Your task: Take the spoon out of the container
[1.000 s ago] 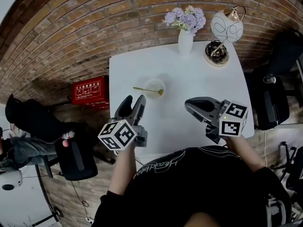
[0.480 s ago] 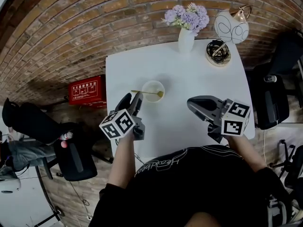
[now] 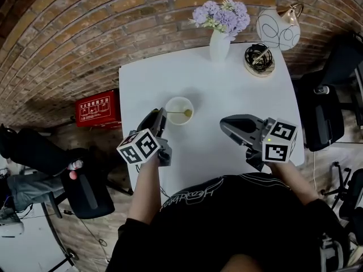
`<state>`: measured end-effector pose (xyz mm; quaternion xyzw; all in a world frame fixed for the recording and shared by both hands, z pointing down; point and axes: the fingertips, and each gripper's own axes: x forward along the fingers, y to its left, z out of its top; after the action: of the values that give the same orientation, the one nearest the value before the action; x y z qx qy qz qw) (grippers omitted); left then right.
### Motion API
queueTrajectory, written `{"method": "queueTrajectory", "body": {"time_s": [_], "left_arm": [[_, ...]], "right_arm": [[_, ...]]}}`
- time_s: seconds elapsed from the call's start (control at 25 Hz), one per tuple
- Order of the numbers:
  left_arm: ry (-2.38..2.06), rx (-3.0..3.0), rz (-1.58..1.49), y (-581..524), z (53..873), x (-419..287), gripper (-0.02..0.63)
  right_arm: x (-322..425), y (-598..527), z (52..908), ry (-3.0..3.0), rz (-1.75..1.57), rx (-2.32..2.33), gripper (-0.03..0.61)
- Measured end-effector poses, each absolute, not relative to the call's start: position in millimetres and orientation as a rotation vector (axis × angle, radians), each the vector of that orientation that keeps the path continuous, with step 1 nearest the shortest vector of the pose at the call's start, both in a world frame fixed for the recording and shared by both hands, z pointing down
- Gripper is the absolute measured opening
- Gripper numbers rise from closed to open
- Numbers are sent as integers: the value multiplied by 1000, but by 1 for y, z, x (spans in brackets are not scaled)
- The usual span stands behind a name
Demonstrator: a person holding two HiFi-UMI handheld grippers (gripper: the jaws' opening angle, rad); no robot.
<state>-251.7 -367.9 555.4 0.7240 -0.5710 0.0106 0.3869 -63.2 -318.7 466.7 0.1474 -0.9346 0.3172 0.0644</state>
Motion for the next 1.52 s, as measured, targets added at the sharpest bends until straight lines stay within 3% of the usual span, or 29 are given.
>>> {"method": "queueTrajectory", "body": {"time_s": [0.28,1.0,1.52], "left_arm": [[-1464,1829,42,-371,563,-249,23],[-1485,1835,12,-370,550,-246,6],[-1592,1910,-76,-346,494,-261,6]], "right_arm": [[-58,-322,475,-2804,986,464,-3],[-58,-316,477,-2803,995,460,-3],[-61,-284,460,-2835,956,457,-3]]}}
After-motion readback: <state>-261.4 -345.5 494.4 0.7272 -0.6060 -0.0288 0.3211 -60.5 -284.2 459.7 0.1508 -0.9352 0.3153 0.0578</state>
